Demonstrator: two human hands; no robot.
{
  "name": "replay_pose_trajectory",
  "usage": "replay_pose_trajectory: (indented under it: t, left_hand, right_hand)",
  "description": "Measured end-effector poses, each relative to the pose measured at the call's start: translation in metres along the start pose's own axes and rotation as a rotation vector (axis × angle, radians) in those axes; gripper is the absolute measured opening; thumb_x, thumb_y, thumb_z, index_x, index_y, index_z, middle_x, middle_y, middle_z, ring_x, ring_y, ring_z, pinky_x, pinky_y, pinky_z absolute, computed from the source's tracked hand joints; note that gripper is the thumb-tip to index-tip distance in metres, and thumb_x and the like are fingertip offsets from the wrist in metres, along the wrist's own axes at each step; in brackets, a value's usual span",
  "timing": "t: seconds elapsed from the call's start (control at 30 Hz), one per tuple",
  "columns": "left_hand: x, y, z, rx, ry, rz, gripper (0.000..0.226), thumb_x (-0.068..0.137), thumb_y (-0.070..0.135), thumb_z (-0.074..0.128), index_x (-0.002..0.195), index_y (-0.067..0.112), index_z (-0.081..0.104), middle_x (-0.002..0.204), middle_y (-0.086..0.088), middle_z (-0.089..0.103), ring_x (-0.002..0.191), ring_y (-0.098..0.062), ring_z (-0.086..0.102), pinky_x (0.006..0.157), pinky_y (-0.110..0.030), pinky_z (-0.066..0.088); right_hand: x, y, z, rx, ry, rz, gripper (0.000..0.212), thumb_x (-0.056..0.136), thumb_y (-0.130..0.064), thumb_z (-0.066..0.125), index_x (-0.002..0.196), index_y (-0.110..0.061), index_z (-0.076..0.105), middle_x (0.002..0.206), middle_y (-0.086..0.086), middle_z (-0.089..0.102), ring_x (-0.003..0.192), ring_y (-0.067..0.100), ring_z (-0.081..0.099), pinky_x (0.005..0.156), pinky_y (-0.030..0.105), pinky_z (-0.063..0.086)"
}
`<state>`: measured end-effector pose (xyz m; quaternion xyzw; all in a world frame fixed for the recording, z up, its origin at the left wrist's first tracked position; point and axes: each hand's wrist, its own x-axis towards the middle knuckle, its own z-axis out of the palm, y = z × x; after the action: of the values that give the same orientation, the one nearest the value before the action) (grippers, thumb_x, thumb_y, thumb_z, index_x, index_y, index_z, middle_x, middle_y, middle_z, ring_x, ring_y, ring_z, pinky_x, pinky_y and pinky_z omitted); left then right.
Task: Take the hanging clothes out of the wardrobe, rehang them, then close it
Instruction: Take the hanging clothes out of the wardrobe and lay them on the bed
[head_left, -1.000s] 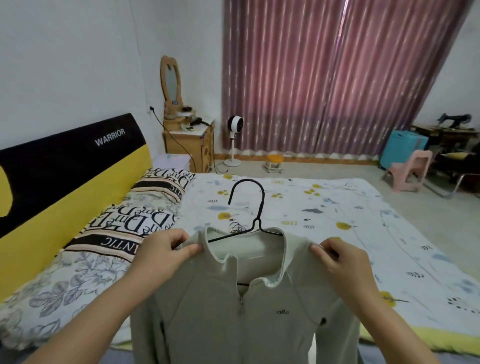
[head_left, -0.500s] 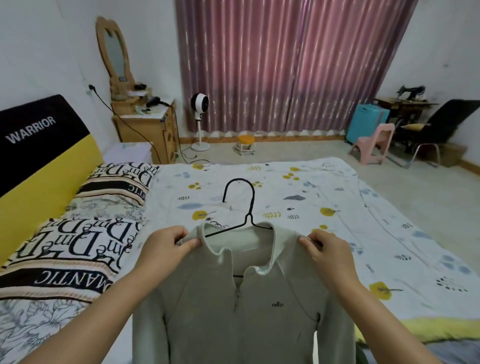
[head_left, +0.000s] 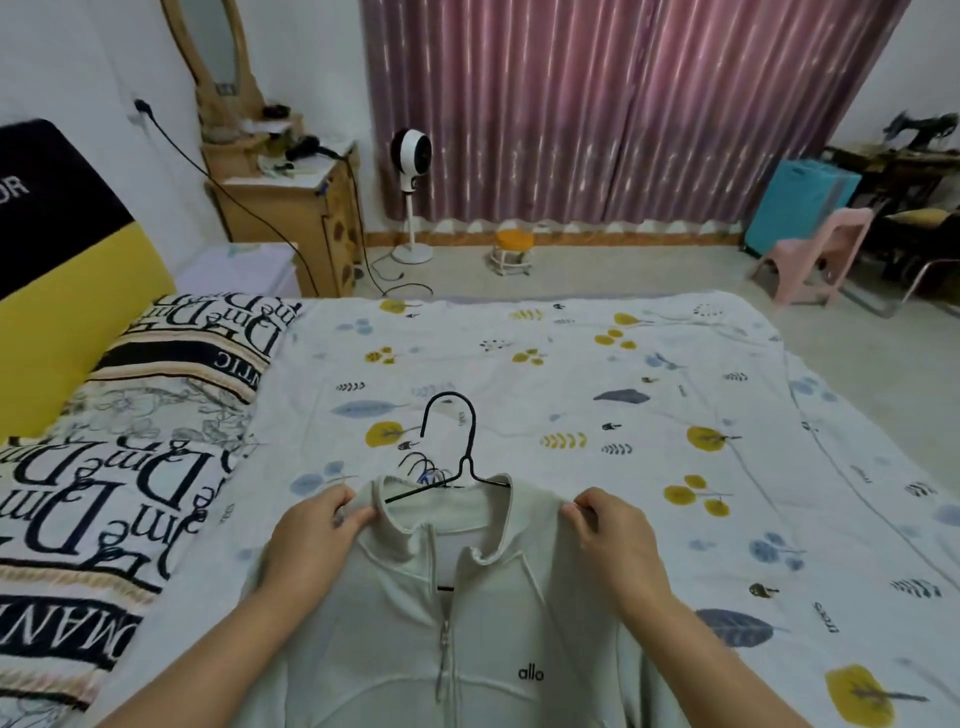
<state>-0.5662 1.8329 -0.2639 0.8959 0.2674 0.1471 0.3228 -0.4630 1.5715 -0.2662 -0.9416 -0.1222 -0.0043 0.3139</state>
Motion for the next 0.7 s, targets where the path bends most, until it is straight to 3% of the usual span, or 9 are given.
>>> replay_pose_trajectory:
  t: [0.1, 0.23, 0.37, 0.47, 0.57, 0.7]
  left_hand:
    - [0.028, -0.019, 0.040, 0.030, 0.012, -0.018, 0.017, 0.081, 0.025, 0.070, 0.074, 0.013, 0.061, 0.070, -0.007, 0.064, 0.074, -0.030, 0.060, 0.066, -0.035, 0.041]
    - [0.053, -0.051, 0.091, 0.114, 0.047, -0.059, 0.019, 0.080, 0.033, 0.070, 0.073, 0.022, 0.056, 0.067, -0.004, 0.066, 0.082, -0.030, 0.063, 0.081, -0.033, 0.038]
    - [0.061, -0.090, 0.142, 0.235, 0.046, -0.095, 0.018, 0.084, 0.038, 0.064, 0.086, 0.020, 0.063, 0.081, -0.003, 0.070, 0.090, -0.026, 0.063, 0.080, -0.032, 0.029]
    - [0.060, -0.111, 0.172, 0.282, 0.044, -0.131, 0.022, 0.084, 0.038, 0.064, 0.094, 0.018, 0.066, 0.087, -0.004, 0.070, 0.093, -0.026, 0.061, 0.079, -0.033, 0.028]
    - [0.059, -0.126, 0.193, 0.343, -0.002, -0.201, 0.028, 0.085, 0.040, 0.061, 0.104, 0.020, 0.065, 0.100, -0.002, 0.069, 0.103, -0.024, 0.058, 0.087, -0.035, 0.032]
    - [0.050, -0.136, 0.210, 0.504, -0.133, -0.343, 0.048, 0.093, 0.047, 0.042, 0.135, 0.023, 0.043, 0.137, -0.001, 0.047, 0.130, -0.019, 0.038, 0.105, -0.041, 0.027]
  right_hand:
    - [0.033, 0.023, 0.036, 0.002, -0.025, 0.025, 0.018, 0.095, -0.028, 0.049, 0.082, -0.016, 0.054, 0.073, -0.008, 0.050, 0.076, 0.015, 0.048, 0.064, 0.027, 0.029]
    - [0.064, 0.057, 0.089, -0.036, -0.061, 0.019, 0.021, 0.095, -0.031, 0.046, 0.083, -0.017, 0.054, 0.077, -0.007, 0.051, 0.078, 0.016, 0.047, 0.066, 0.029, 0.030]
    - [0.077, 0.087, 0.139, -0.064, -0.130, 0.025, 0.020, 0.095, -0.029, 0.047, 0.077, -0.021, 0.048, 0.070, -0.012, 0.046, 0.074, 0.016, 0.046, 0.065, 0.030, 0.031]
    - [0.071, 0.102, 0.168, -0.164, -0.121, -0.002, 0.016, 0.093, -0.015, 0.044, 0.086, -0.019, 0.058, 0.082, -0.003, 0.059, 0.082, 0.021, 0.055, 0.071, 0.034, 0.037]
    - [0.051, 0.111, 0.195, -0.321, -0.075, -0.099, 0.037, 0.076, -0.014, 0.037, 0.099, -0.013, 0.065, 0.096, 0.007, 0.066, 0.096, 0.025, 0.057, 0.079, 0.040, 0.041]
    - [0.030, 0.123, 0.217, -0.424, -0.156, -0.221, 0.039, 0.091, -0.032, 0.027, 0.113, -0.014, 0.052, 0.114, 0.010, 0.066, 0.116, 0.024, 0.042, 0.094, 0.044, 0.027]
